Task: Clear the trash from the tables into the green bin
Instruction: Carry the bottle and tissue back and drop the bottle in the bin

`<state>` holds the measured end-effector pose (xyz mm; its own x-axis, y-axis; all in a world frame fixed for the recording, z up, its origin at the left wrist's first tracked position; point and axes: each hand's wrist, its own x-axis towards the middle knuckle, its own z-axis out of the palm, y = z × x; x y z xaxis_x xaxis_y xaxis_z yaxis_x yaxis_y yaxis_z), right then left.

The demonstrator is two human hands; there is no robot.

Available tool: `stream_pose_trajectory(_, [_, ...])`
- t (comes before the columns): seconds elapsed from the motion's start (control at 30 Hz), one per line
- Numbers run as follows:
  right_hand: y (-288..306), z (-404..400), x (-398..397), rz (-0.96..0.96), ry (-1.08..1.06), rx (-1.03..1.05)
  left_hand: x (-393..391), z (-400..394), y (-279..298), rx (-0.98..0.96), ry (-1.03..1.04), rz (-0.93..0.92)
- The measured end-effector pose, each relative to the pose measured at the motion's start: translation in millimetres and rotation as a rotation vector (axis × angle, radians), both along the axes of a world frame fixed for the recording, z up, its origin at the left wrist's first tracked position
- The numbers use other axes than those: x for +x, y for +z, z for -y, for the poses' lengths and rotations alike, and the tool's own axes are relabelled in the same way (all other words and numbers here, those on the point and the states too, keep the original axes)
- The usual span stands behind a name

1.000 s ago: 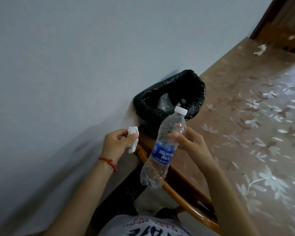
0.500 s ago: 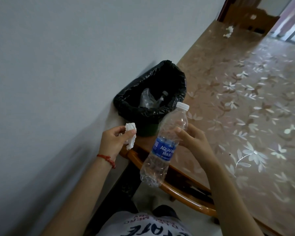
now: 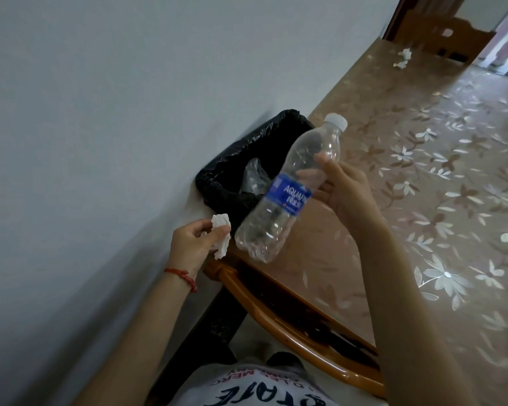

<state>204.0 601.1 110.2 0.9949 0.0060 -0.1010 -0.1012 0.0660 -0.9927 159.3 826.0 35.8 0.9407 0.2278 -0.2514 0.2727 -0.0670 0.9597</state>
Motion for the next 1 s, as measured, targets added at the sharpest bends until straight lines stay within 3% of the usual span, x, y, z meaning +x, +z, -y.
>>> stream_pose_trajectory(0.17, [9.4, 0.8, 40.5, -0.020, -0.093, 0.056, 1.3, -0.5, -2.4, 0.002, 0.013, -0.012])
stream_pose_trajectory(0.5, [7.8, -8.0, 90.9, -0.031, -0.211, -0.066, -1.1, 0.0, -1.9, -0.023, 0.033, -0.032])
stream_pose_trajectory(0.8, [-14.3, -16.0, 91.2, 0.003, -0.178, -0.712, -5.8, 0.5, 3.5, 0.008, 0.033, -0.011])
stream_pose_trajectory(1.0, [-25.7, -8.0, 60.8, 0.110, -0.195, -0.895, -3.5, 0.4, 8.0, 0.019, 0.015, 0.020])
